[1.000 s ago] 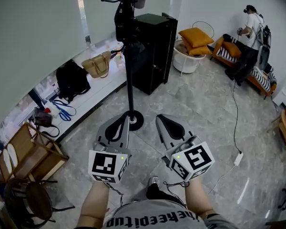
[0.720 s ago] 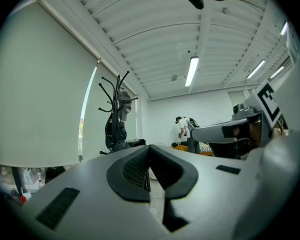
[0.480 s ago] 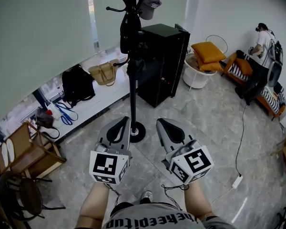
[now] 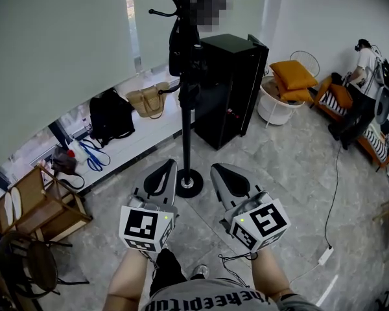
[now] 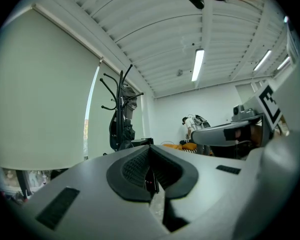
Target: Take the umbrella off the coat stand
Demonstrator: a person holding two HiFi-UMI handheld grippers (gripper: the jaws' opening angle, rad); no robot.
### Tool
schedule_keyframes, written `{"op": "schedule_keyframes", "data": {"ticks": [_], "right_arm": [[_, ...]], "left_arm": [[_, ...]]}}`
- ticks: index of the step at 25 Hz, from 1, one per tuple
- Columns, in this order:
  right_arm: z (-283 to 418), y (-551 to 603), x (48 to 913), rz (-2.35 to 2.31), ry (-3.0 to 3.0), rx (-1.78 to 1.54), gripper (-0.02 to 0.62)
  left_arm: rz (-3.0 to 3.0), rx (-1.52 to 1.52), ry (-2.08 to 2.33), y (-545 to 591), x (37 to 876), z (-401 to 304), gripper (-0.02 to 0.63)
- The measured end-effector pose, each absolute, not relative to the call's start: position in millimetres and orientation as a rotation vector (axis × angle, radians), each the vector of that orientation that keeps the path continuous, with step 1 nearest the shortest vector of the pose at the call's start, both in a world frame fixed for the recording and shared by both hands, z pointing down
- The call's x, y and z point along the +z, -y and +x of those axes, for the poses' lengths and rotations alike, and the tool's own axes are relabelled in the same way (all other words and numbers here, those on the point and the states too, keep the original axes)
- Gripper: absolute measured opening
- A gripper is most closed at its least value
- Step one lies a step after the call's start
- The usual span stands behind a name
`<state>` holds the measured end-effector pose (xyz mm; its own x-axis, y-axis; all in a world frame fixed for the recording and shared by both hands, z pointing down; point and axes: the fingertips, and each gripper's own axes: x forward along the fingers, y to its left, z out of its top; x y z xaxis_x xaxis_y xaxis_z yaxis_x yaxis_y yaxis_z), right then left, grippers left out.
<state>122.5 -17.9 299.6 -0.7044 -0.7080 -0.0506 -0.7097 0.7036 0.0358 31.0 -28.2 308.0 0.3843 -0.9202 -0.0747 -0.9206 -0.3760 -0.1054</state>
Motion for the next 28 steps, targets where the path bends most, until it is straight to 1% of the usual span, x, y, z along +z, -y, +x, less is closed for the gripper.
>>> {"op": "schedule_keyframes", "data": {"ticks": [16, 28], "right_arm": [[70, 125, 289, -1.383, -2.755, 0.047, 0.012], [46, 182, 282, -1.565, -2.646, 0.054, 0.012]], "left_arm": [[-2.602, -0.001, -1.501, 145, 295, -24, 0.015], [-2.693, -0.038, -1.242, 217, 287, -34, 0.015]]}}
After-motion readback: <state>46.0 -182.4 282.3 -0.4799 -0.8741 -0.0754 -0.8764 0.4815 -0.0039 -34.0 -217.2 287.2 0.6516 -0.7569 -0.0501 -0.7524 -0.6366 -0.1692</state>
